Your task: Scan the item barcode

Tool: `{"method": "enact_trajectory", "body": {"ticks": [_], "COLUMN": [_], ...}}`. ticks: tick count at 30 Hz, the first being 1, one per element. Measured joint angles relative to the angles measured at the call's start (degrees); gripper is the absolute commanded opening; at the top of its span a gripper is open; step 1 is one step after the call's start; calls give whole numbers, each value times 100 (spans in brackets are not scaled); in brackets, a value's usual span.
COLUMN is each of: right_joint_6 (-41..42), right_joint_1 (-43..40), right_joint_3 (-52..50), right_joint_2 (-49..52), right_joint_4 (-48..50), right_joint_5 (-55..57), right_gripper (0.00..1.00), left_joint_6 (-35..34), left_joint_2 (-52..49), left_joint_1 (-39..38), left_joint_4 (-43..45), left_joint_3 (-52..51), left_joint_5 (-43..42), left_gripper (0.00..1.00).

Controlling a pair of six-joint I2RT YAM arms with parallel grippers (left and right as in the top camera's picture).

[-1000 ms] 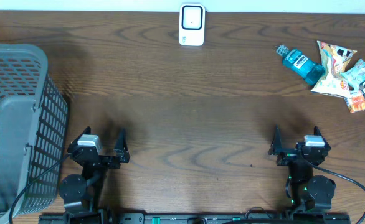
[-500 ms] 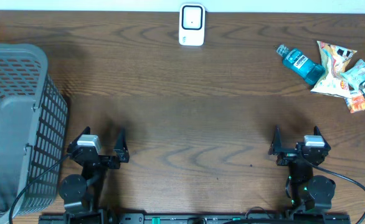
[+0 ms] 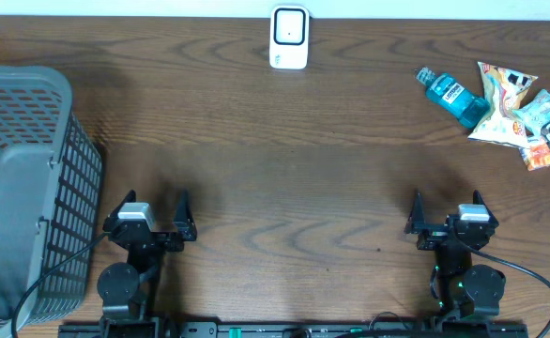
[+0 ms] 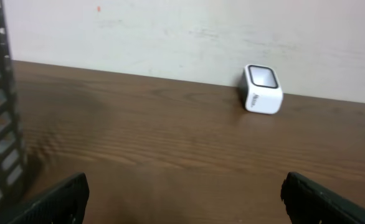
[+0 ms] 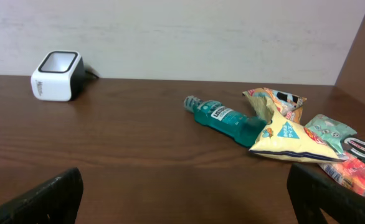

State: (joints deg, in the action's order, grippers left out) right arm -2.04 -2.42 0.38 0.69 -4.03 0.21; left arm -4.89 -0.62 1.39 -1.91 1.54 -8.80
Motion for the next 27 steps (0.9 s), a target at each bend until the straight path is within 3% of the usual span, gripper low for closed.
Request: {"method": "enact_trajectory", "body": {"ticks": [27], "right_joint_6": [0], "right_joint_1": [0], "right_joint_3": [0], "right_joint_2": [-2], "right_joint_4": [0], "right_joint_5": [0], "right_gripper": [99], "left_joint_6": [22], "left_joint_2": [-2], "left_joint_1": [0], "left_joint_4": [-26], "left_joint_3": [0], "left_joint_5": [319], "left_gripper": [98]}}
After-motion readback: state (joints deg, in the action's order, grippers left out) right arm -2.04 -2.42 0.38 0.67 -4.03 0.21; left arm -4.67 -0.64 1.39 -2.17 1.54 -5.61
